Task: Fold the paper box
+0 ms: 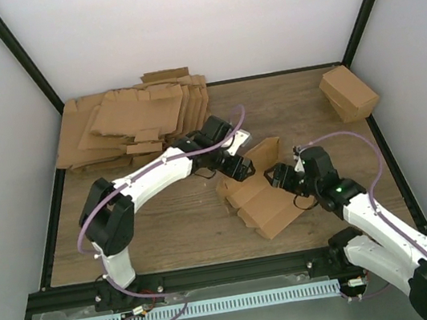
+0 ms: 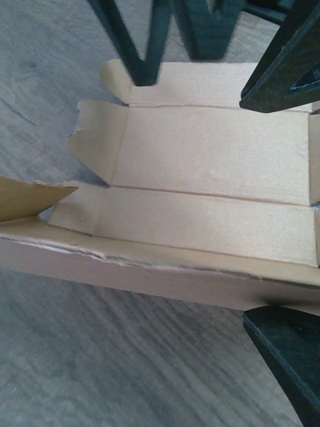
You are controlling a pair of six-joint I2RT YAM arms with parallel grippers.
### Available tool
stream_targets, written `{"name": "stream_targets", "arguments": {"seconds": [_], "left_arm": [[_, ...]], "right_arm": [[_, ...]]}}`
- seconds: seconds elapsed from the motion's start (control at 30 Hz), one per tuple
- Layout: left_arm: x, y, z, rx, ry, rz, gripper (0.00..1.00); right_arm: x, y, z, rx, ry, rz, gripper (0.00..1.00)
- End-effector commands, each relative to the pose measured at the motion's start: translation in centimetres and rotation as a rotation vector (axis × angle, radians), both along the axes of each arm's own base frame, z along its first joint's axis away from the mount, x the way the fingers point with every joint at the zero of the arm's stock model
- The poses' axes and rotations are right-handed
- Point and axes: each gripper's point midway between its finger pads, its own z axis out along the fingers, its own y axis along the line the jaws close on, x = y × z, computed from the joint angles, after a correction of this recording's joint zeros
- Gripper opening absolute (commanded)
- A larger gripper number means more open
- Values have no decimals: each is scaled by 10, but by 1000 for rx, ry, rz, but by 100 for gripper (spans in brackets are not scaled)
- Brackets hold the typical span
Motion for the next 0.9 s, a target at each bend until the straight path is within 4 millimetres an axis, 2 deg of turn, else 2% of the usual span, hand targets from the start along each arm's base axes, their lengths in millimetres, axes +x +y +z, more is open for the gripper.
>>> {"name": "stream_targets", "arguments": {"seconds": [0.0,0.2,0.4,0.57,0.67,0.87], "left_arm": [[16,-4,4,34,-67,-12,80],[30,-5,-6,86,-108,-12,73],[40,-14,-14,100,-119,-28,57],[56,-13,-22,176,-188,-2,46],[66,-10,-25,222,-228,10,43],[68,-20,-29,208,-227,-24,44]], "right_arm": [[-9,-9,-35,-35,83,-28,71],[-21,-10,-73,-34,178,-31,50],[-30,-14,-92,-54,226,-40,34],[-38,-16,-103,-62,256,-41,29],[-42,-18,-108,-67,271,-41,26],[-47,-20,-115,-80,292,-39,21]]}}
